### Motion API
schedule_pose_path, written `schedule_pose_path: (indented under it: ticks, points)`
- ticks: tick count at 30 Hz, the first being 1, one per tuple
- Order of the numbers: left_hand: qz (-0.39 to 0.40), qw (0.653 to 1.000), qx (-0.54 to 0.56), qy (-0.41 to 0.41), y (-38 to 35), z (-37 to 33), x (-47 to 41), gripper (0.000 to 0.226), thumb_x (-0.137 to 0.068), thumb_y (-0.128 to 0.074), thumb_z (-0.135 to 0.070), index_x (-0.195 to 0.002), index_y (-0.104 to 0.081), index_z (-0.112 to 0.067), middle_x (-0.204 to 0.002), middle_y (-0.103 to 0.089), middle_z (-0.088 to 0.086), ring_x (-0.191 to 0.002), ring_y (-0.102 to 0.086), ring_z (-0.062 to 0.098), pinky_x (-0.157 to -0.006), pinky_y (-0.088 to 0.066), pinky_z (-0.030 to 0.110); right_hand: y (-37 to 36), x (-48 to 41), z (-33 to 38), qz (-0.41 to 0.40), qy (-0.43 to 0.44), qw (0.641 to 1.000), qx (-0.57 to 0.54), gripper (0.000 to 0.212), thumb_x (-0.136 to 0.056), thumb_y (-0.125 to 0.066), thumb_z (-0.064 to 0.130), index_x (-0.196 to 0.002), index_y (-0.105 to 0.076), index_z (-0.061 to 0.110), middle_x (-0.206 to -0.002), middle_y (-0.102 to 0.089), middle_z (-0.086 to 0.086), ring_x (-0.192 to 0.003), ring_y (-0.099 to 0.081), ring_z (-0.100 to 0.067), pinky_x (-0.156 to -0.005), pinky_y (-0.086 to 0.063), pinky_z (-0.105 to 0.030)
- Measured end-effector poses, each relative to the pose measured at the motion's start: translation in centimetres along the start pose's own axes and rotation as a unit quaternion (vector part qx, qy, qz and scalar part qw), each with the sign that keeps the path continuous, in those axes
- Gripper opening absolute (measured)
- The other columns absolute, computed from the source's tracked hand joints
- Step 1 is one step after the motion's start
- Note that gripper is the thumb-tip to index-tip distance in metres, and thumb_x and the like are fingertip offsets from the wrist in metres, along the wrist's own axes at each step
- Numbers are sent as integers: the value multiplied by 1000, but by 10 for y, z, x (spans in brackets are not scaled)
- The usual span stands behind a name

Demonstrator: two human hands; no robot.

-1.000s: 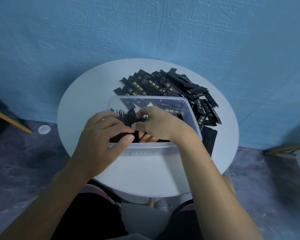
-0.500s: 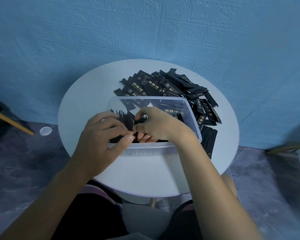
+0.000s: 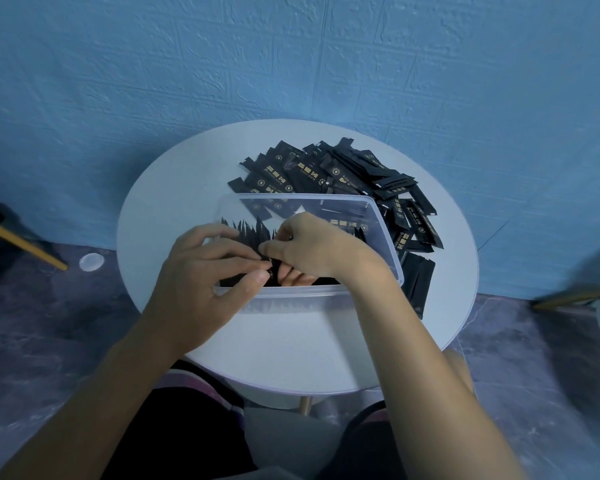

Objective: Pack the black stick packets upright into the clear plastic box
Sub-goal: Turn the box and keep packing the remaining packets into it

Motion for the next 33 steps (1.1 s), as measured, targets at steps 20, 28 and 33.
schedule_pose_path:
  ticks: [20, 28, 33]
  points:
    - [7, 1000, -24, -14, 0, 0, 0, 33, -95, -56, -39, -91, -80, -16, -105, -74, -8, -114, -58, 19, -101, -45, 40, 3, -5, 6, -42, -15, 996, 82, 36, -101, -48, 29, -76, -64, 9, -55, -67, -2, -50, -63, -19, -60, -53, -26]
    - [14, 999, -34, -10, -1, 2, 0, 34, -95, -55, -40, -92, -79, -17, -104, -75, -8, -114, -60, 20, -98, -48, 46, 4, -1, 1, -35, -26, 996, 82, 34, -98, -48, 23, -72, -65, 8, -50, -64, 0, -45, -57, -16, -55, -50, -25]
    - [14, 999, -32, -7, -1, 1, 1, 33, -95, -55, -40, -91, -79, -17, -103, -75, -8, -114, -59, 20, -98, -48, 47, 4, 2, -3, -15, -43, 996, 76, 32, -97, -51, 21, -70, -63, 9, -49, -61, -1, -42, -52, -15, -43, -44, -19]
Point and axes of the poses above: each hand's wrist, its own x-axis away from the middle knuckle, its own y-axis out of the back of the hand, z = x × y, the point moved 6 cm from there along -x, towards the middle knuckle
